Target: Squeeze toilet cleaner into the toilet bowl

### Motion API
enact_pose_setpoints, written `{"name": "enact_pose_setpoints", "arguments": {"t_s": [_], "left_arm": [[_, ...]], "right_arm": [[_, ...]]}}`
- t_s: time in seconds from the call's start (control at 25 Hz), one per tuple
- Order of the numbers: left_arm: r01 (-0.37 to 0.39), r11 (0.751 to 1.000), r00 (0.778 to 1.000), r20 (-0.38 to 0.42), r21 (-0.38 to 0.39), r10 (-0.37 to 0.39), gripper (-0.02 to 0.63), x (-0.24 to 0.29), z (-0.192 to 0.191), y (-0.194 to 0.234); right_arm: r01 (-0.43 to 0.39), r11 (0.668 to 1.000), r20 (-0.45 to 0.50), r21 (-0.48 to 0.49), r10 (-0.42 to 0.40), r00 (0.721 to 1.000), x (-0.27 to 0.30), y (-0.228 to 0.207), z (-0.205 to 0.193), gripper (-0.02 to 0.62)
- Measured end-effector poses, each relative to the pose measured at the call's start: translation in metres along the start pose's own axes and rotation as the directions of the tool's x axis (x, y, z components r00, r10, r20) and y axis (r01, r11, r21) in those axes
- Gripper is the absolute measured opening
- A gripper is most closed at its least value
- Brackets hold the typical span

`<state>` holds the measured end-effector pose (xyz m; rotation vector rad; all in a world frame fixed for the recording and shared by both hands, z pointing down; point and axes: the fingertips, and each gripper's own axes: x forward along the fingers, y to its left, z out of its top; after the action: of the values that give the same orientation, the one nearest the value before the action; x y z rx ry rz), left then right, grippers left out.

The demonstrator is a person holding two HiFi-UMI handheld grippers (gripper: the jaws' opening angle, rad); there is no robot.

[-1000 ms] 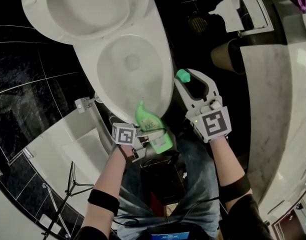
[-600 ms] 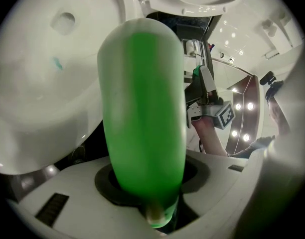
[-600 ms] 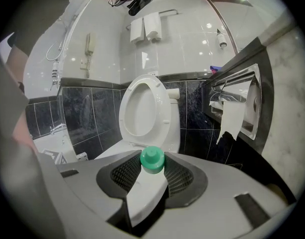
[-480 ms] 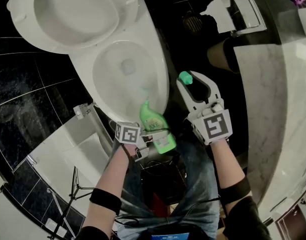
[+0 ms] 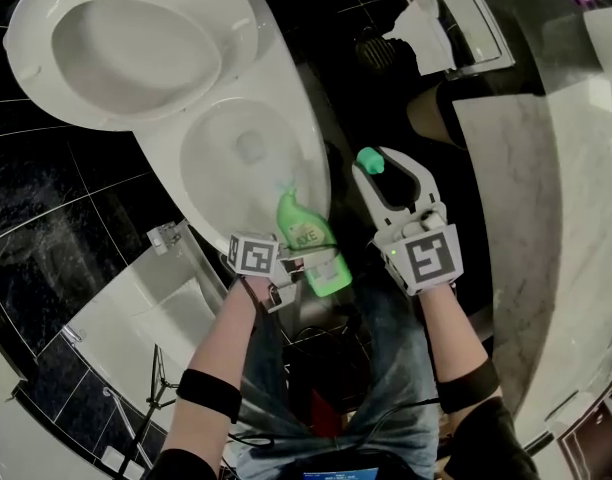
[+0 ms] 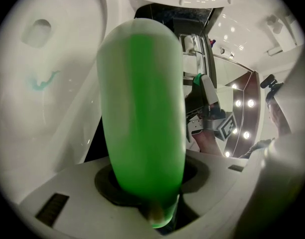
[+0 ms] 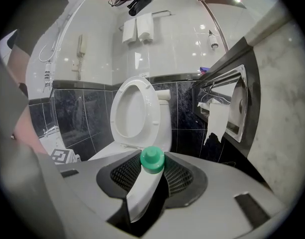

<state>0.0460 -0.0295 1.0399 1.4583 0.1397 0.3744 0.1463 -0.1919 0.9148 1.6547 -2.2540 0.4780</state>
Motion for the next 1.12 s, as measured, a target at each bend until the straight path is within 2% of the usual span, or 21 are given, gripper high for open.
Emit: {"name": "enact_pose_setpoints", "arguments": {"t_s": [0.4, 0.6, 1.12], "left_arm": [[0.009, 1.000, 1.000, 0.018, 0.010, -0.010, 0.184, 0.003, 0.047, -0.007], [0.000, 0.999, 1.000, 0.030, 0.039, -0.002, 0.184, -0.003, 0.075, -0.006], [-0.014, 0.997, 0.995, 0.100, 0.073, 0.007, 0.183, -0.024, 0.140, -0.003]], "right_arm": [[0.028, 1.000, 0.009, 0.009, -0.028, 1.000, 0.000, -0.015, 0.008, 0.161], [0.034, 0.999, 0.001, 0.012, -0.034, 0.999, 0.001, -0.016, 0.007, 0.161], [0.030, 0.999, -0.002, 0.021, -0.030, 1.000, 0.009, -0.013, 0.007, 0.160]]}}
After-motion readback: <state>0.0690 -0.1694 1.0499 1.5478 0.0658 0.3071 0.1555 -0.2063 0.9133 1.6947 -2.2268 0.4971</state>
